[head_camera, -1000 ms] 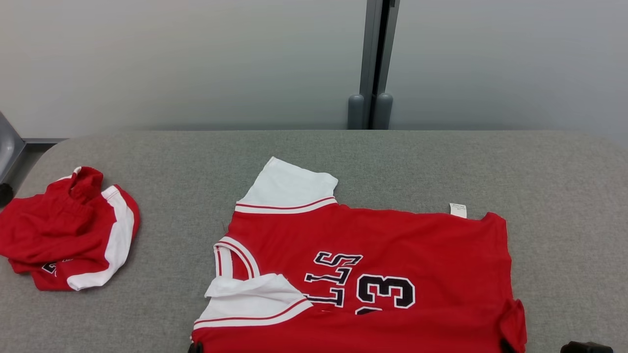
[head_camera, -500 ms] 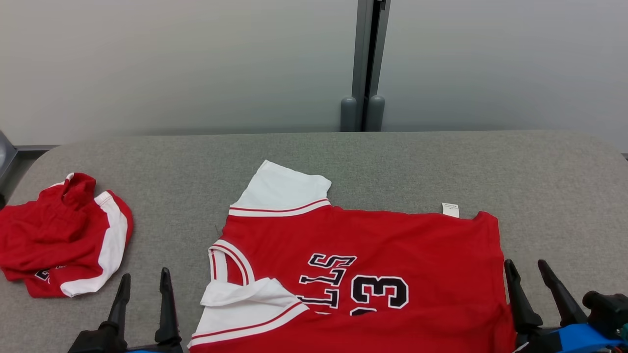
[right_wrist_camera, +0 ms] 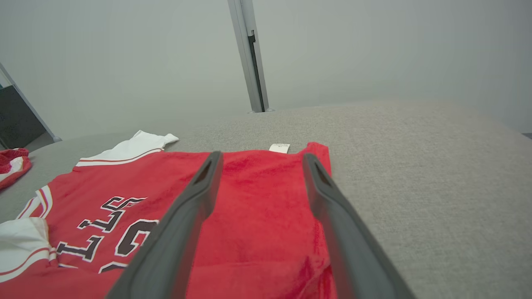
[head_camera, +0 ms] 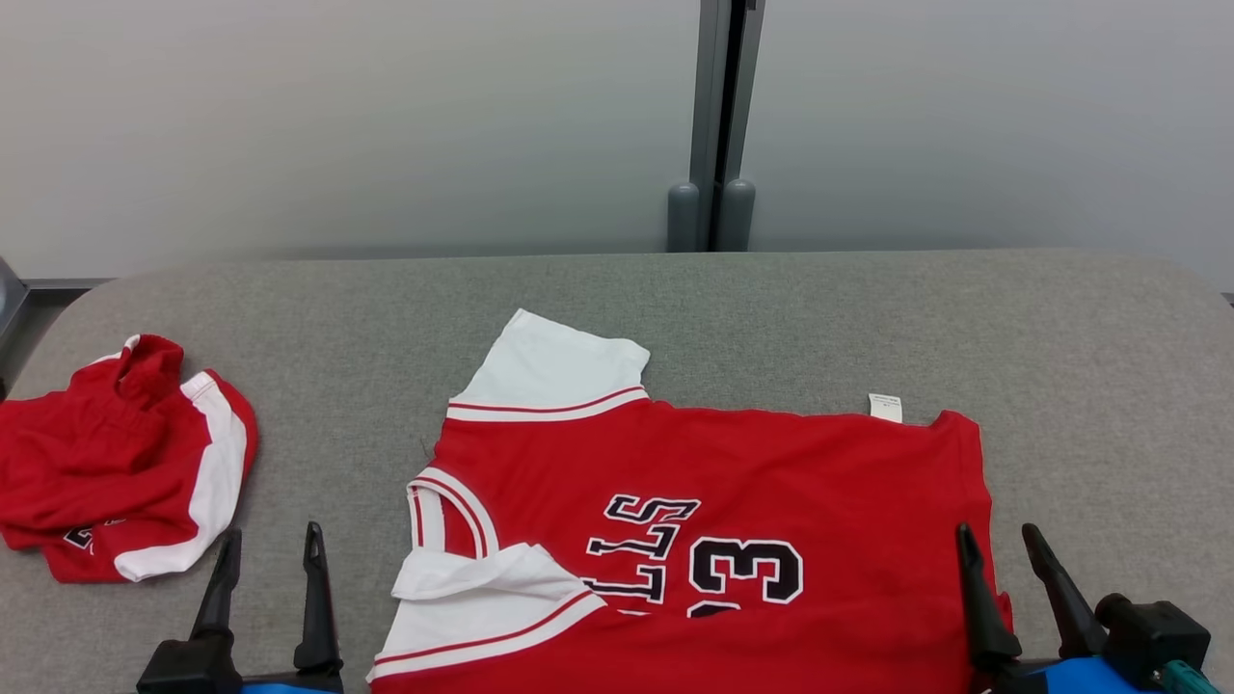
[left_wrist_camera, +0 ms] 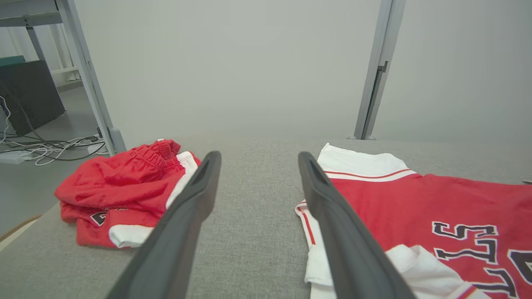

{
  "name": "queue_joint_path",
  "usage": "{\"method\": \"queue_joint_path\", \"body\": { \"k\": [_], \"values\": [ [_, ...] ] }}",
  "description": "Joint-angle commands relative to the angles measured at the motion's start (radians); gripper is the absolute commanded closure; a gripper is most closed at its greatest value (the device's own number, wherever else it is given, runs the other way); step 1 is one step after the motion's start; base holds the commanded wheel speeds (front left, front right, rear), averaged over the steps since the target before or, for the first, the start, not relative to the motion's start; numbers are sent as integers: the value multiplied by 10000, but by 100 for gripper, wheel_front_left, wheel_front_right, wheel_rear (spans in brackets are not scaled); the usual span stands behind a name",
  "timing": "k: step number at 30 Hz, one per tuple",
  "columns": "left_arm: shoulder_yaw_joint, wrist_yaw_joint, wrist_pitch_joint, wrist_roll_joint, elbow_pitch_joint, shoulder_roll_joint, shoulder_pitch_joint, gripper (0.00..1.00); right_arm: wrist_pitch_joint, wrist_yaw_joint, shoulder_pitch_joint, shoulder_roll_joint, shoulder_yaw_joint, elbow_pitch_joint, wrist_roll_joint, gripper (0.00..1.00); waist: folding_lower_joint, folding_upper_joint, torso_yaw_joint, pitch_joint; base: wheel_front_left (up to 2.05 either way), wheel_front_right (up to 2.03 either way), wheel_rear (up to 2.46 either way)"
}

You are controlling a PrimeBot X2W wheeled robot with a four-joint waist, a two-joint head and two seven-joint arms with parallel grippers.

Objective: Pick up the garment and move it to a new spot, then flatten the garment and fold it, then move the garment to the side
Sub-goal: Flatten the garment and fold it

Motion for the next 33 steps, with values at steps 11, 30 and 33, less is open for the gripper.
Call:
{"method": "queue_joint_path", "body": {
  "k": [11, 30, 33],
  "values": [
    [441, -509, -24, 267, 562, -238, -573, 0, -66, 2, -360, 186, -130, -27, -342, 0, -1, 1, -192, 257, 0, 0, 0],
    [-3425, -1072, 2824, -1862, 3872, 2350, -9047, 0, 2208, 2, -6011, -2091, 1812, 1669, 949, 0, -1, 1, -1250, 3080, 0, 0, 0],
    [-4554, -1072, 3594, -2505, 4405, 2685, -10038, 0, 2288, 2, -6476, -2168, 2182, 1948, 1301, 0, -1, 1, -1485, 3553, 0, 0, 0]
  ]
}}
